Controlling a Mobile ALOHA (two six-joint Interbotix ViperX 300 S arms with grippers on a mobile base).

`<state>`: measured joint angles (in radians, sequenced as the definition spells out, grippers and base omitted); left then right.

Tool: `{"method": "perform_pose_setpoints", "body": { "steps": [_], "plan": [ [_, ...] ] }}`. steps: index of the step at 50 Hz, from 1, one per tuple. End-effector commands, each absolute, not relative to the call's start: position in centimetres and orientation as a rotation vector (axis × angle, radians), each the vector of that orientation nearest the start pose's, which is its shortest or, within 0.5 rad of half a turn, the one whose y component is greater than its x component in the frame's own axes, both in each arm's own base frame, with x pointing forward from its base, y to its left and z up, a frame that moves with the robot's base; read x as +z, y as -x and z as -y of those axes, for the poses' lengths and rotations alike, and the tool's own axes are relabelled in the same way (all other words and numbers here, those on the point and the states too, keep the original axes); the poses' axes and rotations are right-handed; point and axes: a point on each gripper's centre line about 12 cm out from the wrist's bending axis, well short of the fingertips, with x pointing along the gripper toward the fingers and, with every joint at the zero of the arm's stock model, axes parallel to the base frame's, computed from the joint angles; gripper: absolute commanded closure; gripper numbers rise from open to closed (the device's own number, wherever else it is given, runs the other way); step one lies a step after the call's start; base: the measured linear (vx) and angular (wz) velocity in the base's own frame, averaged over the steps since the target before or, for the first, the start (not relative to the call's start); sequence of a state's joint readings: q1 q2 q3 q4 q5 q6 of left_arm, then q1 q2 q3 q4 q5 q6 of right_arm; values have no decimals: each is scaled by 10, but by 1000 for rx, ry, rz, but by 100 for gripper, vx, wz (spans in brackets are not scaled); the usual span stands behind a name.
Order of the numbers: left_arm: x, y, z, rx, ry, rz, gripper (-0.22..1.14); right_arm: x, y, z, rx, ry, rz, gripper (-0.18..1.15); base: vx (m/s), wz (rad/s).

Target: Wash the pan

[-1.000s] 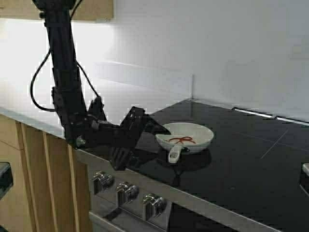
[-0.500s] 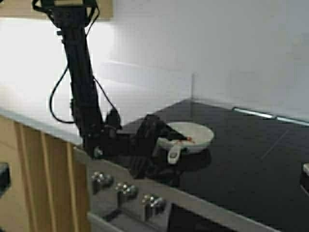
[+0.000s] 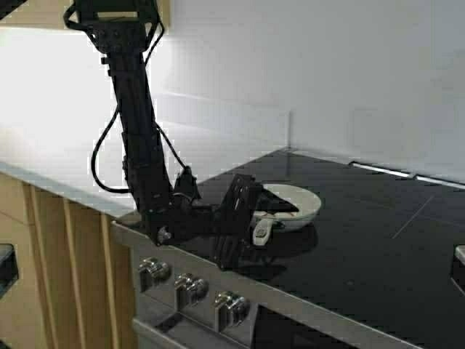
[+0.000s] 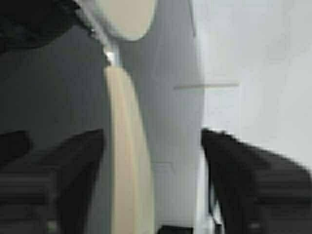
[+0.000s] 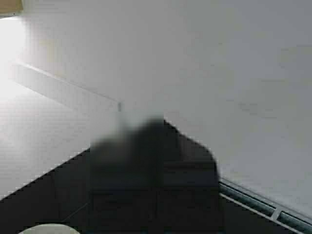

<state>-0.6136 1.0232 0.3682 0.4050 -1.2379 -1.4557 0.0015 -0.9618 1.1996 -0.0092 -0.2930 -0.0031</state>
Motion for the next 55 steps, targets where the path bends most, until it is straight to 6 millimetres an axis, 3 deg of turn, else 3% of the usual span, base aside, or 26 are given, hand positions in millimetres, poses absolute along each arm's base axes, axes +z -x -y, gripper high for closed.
{"method": "perform_pose_setpoints", "body": {
  "steps": [1, 6, 9, 11, 18, 25, 55],
  "plan": [
    [-69, -347, 301, -748, 1227, -787, 36, 287, -200, -1, 6, 10, 64, 89, 0, 0],
    [-67, -346, 301, -757, 1261, -784, 84, 287, -200, -1, 6, 10, 64, 89, 0, 0],
    [-64, -347, 300, -764, 1278, -763, 104, 287, -200, -1, 6, 10, 64, 89, 0, 0],
    [-62, -347, 300, -771, 1287, -751, 104, 287, -200, -1, 6, 10, 64, 89, 0, 0],
    [-56, -348, 300, -788, 1303, -727, 84, 286, -201, -1, 6, 10, 57, 89, 0, 0],
    [-48, -347, 300, -809, 1315, -708, 90, 285, -201, -1, 6, 10, 55, 89, 0, 0],
    [17, -329, 285, -874, 1308, -604, 89, 283, -201, -1, 6, 3, 49, 89, 0, 10]
  ]
}}
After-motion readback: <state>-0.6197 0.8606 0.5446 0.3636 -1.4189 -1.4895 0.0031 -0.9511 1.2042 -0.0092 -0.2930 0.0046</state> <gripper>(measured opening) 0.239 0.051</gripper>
